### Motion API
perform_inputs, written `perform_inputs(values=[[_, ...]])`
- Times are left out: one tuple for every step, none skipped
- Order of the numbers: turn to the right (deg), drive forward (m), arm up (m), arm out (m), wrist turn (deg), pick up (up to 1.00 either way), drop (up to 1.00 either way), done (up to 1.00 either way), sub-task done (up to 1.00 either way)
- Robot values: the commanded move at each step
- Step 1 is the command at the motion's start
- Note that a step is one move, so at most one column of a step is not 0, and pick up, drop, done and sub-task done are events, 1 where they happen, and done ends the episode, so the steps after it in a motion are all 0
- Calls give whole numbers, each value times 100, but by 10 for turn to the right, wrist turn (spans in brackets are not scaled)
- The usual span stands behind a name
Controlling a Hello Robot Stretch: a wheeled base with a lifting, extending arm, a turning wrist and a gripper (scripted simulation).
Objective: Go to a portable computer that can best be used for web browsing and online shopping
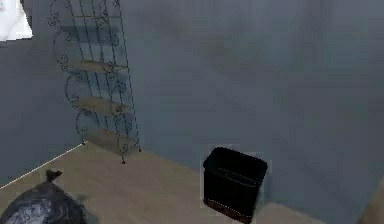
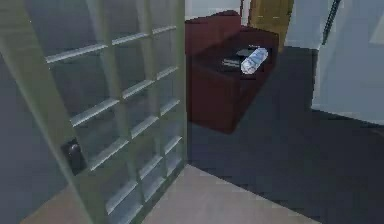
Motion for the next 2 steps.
perform_inputs(values=[[450,0,0,0,0,0,0,0,0],[450,0,0,0,0,0,0,0,0]])
